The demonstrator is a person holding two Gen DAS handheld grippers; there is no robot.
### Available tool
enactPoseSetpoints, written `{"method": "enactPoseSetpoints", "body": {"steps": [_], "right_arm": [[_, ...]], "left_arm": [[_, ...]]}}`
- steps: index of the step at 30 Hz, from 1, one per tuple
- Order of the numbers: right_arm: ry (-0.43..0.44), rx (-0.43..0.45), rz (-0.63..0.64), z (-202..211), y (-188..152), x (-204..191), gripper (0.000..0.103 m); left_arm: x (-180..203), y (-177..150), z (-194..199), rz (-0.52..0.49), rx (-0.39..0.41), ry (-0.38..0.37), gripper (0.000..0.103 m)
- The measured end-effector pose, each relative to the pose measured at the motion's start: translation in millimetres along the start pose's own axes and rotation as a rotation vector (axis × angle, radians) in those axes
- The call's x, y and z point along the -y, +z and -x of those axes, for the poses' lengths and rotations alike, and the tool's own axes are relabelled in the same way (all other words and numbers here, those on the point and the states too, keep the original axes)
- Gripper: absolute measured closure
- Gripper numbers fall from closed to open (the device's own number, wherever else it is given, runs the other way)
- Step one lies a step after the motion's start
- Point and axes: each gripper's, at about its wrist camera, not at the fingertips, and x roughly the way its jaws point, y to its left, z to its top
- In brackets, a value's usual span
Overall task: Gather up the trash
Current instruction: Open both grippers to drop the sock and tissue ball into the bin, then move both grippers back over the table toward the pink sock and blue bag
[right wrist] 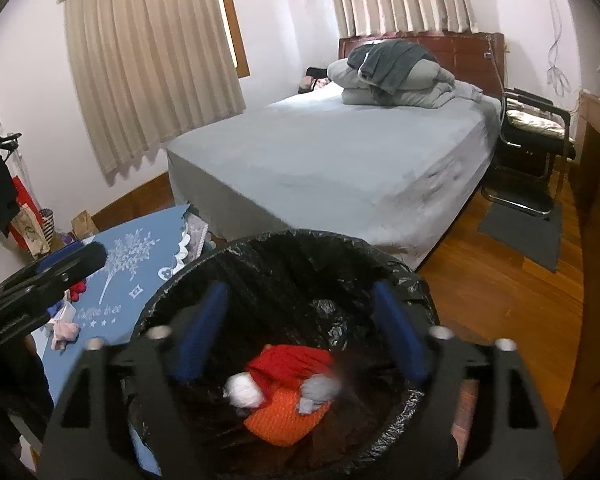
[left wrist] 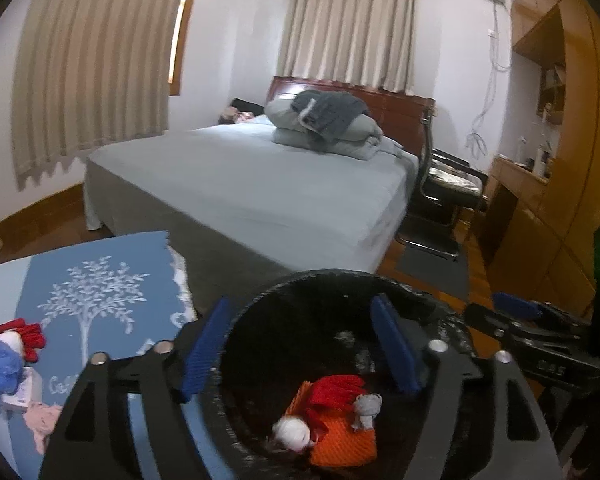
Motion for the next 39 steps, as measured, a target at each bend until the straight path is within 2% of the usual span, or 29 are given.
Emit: {"method": "enactPoseSetpoints", "body": {"steps": [2,6,13,20,27,39], "right_arm": [[-0.002,0.014,-0.011,1,0,-1,0.01],[0.014,0.005,-0.007,-2,3,-10,0.008],[0.085,-0.006,0.033,-13,7,-46,0.008],[0.18,-0.028,0.097,-31,12,-105,0.008],[0.276,-0.054,0.148,-47,8,-166,0.008],[0.39,-0.097,0.261,-77,-15,-261,0.008]], "left_arm": [[-7,-1,7,0.006,0.012,0.034,0.017],[-25,-4,19,0.016,0.024,0.091,0.013],[-73,-17,50,0.058,0.037,0.217,0.012],[-135,-36,84,0.119,0.041,0.377,0.012],[-186,-62,111,0.171,0.02,0.503,0.012],[-247,-97,134,0.247,-0.009,0.628,0.012]]}}
